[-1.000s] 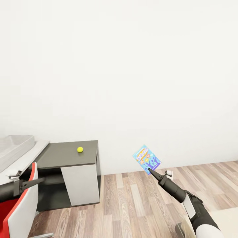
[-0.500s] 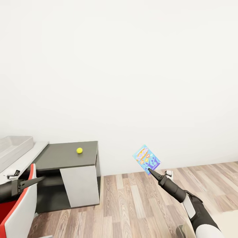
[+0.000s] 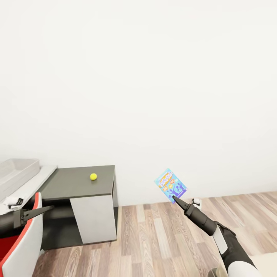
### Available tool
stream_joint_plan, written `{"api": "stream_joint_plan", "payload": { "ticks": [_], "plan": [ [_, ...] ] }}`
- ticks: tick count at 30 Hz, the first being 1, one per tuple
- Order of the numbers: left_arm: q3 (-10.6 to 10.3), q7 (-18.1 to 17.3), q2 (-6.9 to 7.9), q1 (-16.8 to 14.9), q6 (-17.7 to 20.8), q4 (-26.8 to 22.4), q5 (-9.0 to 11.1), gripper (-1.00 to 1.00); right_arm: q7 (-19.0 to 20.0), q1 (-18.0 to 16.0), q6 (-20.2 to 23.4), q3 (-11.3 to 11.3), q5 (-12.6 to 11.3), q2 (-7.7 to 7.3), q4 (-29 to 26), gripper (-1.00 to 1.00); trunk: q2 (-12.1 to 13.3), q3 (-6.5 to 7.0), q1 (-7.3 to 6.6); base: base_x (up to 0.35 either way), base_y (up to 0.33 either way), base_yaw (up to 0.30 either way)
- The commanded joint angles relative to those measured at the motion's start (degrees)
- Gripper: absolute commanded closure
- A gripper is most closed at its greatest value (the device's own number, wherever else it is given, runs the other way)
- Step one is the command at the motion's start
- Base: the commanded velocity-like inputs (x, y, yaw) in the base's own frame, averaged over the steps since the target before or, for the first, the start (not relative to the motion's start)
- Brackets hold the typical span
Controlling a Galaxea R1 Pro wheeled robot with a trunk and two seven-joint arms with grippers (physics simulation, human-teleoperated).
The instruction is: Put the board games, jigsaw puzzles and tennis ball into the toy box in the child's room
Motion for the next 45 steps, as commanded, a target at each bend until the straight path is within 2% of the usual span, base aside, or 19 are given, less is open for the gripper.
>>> {"api": "stream_joint_plan", "payload": {
  "ticks": [1,21,30,36,45],
  "plan": [
    [-0.01,-0.28,-0.03,-0.03,0.61,0.02,-0.11,-1.0,0.13,-0.01,0.57,-0.06,-0.14,0.0,0.01,1.0,-0.03,-0.02,0.03,0.15,0.0,0.225],
    [0.05,-0.28,0.0,-0.03,0.61,0.03,-0.11,-1.0,0.0,-0.01,0.56,-0.01,-0.09,0.05,0.01,1.0,-0.03,-0.02,0.03,0.186,0.003,0.278],
    [0.03,-0.28,0.0,-0.03,0.61,0.05,-0.12,-1.0,0.0,-0.01,0.56,0.01,-0.09,0.08,0.01,1.0,-0.03,-0.21,0.03,0.186,0.126,0.269],
    [0.05,-0.28,0.0,-0.03,0.61,0.08,-0.12,-1.0,0.08,-0.01,0.56,-0.03,-0.09,0.02,0.01,1.0,-0.03,-0.31,0.03,0.053,0.195,0.075],
    [0.07,-0.28,0.0,0.01,0.61,0.11,-0.04,-1.0,0.08,-0.01,0.56,-0.01,-0.09,0.05,0.01,1.0,-0.03,-0.32,0.03,0.003,0.021,0.004]
  ]
}}
